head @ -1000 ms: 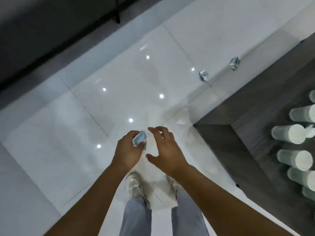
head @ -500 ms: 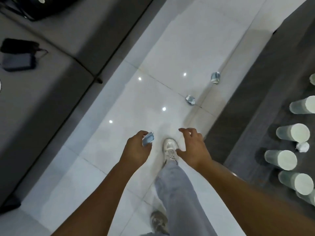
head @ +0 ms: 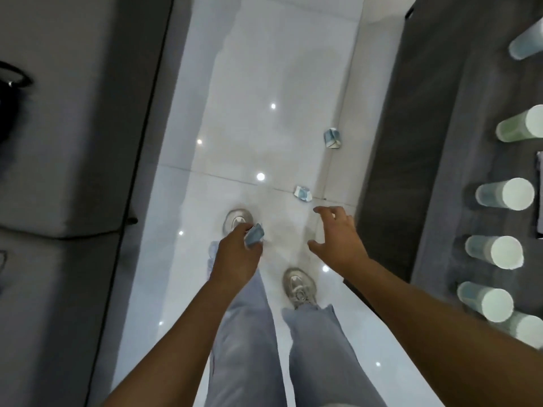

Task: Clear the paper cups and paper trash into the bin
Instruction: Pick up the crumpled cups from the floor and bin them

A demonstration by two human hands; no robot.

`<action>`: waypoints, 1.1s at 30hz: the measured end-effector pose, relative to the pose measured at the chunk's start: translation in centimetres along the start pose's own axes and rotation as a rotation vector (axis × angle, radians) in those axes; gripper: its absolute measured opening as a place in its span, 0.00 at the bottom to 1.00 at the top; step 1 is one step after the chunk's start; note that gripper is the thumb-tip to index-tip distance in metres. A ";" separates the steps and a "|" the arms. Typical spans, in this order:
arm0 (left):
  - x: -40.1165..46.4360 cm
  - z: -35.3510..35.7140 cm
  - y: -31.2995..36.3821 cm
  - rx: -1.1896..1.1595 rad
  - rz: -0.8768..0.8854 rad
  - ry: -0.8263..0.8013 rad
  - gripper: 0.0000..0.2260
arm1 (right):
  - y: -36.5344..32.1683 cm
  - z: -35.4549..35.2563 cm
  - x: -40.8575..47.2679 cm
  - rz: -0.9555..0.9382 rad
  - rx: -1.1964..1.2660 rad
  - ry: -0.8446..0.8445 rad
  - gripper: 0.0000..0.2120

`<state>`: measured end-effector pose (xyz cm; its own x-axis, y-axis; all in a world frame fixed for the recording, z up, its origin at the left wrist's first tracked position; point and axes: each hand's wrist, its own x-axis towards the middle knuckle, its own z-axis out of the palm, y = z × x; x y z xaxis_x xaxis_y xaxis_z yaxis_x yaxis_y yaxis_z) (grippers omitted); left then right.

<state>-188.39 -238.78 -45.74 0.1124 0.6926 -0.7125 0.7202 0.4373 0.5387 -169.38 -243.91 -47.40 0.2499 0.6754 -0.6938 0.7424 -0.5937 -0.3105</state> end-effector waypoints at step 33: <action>42.3 14.7 -6.6 0.310 0.143 -0.220 0.10 | 14.5 23.2 39.7 0.243 0.134 -0.029 0.35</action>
<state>-178.35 -220.82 -86.04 0.3457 0.5800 -0.7376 0.8552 0.1287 0.5020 -163.07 -235.85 -94.56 0.3910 0.4947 -0.7761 0.5739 -0.7903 -0.2146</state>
